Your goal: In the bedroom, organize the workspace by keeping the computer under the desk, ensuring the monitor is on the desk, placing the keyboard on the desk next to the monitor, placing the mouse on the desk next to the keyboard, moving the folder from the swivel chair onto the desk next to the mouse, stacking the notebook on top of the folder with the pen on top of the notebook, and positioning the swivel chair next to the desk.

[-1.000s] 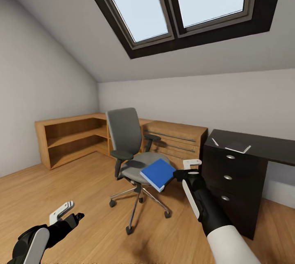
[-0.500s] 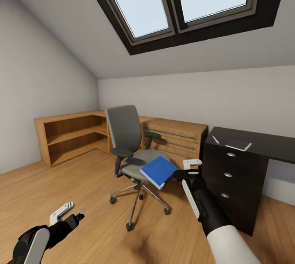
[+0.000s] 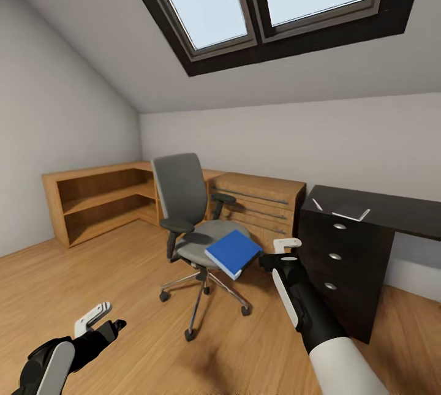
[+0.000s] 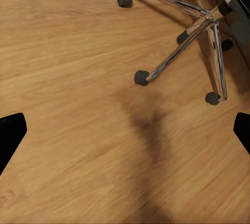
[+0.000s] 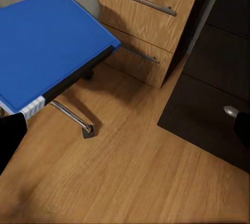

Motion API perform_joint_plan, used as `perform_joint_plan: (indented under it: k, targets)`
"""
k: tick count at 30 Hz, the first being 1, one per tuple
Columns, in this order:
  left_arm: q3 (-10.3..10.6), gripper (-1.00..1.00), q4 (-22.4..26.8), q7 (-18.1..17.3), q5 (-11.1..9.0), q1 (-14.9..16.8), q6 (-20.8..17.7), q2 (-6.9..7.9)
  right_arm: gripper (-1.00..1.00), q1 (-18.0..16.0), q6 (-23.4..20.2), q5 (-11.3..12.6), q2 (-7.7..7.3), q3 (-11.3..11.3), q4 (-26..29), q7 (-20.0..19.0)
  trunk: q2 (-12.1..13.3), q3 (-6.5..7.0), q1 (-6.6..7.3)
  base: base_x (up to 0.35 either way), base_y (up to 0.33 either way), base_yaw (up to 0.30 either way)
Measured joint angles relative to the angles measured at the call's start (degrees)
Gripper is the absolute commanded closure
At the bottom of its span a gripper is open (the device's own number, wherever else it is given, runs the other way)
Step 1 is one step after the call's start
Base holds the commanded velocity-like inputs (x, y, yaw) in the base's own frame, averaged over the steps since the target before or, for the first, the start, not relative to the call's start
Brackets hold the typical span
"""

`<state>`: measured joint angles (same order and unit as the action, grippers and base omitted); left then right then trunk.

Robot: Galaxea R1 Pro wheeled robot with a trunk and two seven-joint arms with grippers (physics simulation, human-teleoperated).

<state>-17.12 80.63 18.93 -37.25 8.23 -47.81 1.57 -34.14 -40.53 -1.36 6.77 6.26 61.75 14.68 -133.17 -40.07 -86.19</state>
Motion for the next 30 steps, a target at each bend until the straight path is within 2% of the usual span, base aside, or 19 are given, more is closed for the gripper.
perform_joint_plan:
  k: [13, 22, 30]
  targets:
    - [-0.07, -1.00, 0.06, -0.08, 0.01, 0.00, 0.00, 0.01, -1.00, 0.00, 0.00, 0.01, 0.00, -0.02, -0.08, -0.01, 0.00, -1.16, 0.00, 0.000, 0.000, -0.103]
    - [-0.08, -1.00, 0.07, -0.12, -0.01, 0.00, 0.01, 0.01, -1.00, 0.00, 0.37, 0.13, 0.00, 0.05, -2.47, -0.02, 0.00, -1.96, 0.00, 0.000, 0.000, -0.104]
    - [-0.08, -1.00, 0.08, -0.17, -0.02, 0.00, 0.00, 0.01, -1.00, 0.00, 3.26, 0.12, -0.05, -0.06, -4.83, -0.17, 0.00, -2.67, 0.00, 0.000, 0.000, -0.083]
